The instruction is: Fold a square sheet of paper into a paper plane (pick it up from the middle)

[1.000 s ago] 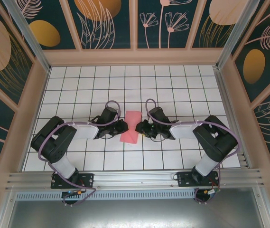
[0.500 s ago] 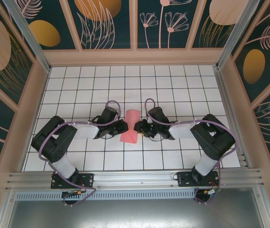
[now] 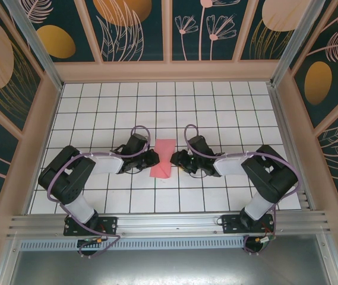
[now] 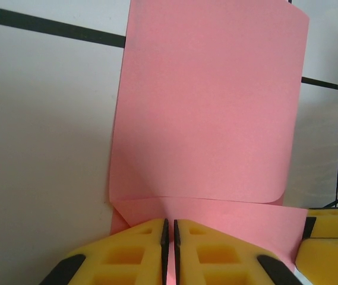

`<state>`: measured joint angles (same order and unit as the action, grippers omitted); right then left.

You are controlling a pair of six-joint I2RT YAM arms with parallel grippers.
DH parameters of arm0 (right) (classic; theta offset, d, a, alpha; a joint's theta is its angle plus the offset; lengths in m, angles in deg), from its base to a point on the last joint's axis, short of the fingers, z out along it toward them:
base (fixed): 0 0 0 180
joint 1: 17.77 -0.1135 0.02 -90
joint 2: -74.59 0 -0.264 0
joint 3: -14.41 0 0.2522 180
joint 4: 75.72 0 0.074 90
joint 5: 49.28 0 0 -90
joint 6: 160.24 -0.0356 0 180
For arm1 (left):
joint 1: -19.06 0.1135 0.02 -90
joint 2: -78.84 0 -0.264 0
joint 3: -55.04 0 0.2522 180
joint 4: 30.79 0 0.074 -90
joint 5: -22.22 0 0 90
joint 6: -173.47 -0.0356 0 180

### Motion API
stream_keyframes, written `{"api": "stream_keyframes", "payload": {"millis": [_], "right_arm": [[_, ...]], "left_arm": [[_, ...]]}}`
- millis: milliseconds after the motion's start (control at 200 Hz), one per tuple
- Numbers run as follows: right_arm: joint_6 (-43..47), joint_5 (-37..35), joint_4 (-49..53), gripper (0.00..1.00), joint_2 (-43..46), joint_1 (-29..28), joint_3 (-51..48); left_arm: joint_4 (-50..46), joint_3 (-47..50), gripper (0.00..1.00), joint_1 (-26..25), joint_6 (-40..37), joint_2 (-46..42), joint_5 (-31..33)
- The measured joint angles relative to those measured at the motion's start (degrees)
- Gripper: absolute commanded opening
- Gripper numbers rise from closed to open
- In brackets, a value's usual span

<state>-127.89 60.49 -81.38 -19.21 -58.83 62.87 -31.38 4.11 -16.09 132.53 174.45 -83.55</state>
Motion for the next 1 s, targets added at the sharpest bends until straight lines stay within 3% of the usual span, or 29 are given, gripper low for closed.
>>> {"api": "stream_keyframes", "payload": {"millis": [320,565,771,1001], "right_arm": [[-0.2,3.1,-2.3,0.43,-2.6,-1.1,1.2],[-0.5,4.4,-4.7,0.34,-3.6,-1.2,1.3],[0.0,5.0,-6.4,0.34,-3.9,-1.2,1.3],[0.4,6.3,-8.5,0.21,-5.0,-1.0,1.1]], "left_arm": [[-0.1,0.0,0.15,0.0,-0.2,0.0,0.0],[-0.1,0.0,0.15,0.0,-0.2,0.0,0.0],[-0.1,0.0,0.15,0.0,-0.2,0.0,-0.1],[-1.0,0.0,0.16,0.0,-0.2,-1.1,0.0]]}}
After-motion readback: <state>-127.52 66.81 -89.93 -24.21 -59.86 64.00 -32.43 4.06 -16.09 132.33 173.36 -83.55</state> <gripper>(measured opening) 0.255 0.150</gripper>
